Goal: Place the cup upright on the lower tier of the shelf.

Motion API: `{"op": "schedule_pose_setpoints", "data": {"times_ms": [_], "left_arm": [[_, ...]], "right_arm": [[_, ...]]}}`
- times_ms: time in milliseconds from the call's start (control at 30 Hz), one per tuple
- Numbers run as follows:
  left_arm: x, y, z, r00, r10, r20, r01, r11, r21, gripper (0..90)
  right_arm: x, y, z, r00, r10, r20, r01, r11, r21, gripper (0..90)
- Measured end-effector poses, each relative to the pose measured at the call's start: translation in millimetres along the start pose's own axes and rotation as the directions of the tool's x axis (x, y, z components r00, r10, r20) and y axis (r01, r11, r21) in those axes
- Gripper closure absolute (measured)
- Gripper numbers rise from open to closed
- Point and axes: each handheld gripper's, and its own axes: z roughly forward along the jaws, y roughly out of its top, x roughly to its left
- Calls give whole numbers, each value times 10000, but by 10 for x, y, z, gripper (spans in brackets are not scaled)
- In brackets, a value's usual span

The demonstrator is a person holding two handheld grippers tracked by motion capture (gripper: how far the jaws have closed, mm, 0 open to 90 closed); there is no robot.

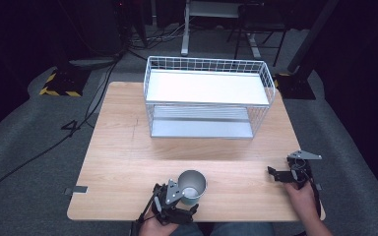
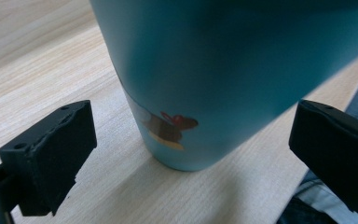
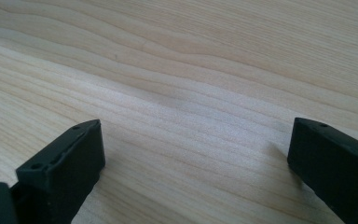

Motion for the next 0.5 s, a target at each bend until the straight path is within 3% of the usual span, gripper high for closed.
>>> {"op": "schedule_pose_setpoints", "data": {"times_ms": [233,500], "left_arm": [[-4,21,70,9999,-11,-147,9,10000,-98,63],[32,20,114,9996,-47,294,55,9997,-258,163]], "right_arm": [[2,-1,-1,10000,11,-7,-11,10000,6,43],[0,-1,-1,10000,-24,-4,24,10000,-17,45]]}}
